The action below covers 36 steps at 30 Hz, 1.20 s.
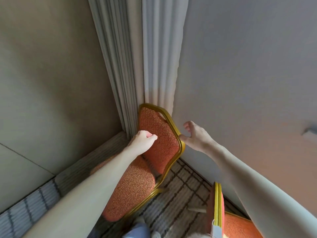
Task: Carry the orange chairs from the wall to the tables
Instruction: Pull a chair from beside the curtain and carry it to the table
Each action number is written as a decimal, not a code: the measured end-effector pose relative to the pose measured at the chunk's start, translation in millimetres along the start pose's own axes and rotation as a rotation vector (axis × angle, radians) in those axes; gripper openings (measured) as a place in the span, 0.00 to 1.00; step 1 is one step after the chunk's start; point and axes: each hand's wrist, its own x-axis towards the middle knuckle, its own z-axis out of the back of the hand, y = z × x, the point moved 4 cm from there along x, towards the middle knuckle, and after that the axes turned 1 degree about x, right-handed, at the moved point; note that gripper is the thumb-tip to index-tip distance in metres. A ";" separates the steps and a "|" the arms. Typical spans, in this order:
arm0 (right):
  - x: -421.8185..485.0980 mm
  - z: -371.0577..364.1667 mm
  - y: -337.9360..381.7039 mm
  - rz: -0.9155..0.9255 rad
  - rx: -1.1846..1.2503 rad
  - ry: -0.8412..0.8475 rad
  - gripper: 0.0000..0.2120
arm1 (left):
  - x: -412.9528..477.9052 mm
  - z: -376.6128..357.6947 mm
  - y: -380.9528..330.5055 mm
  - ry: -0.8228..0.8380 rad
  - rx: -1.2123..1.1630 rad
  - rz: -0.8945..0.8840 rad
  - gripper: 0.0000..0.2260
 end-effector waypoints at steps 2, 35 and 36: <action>22.4 -1.9 -5.0 -0.012 0.013 0.027 0.26 | 29.5 -9.0 -7.9 0.039 0.008 0.012 0.17; 350.7 -85.9 57.2 1.741 -0.969 0.561 0.23 | 254.8 -44.6 -19.9 0.356 -0.383 0.377 0.23; 355.1 -89.9 59.4 1.775 -0.946 0.578 0.22 | 253.6 -48.2 -19.9 0.348 -0.333 0.385 0.23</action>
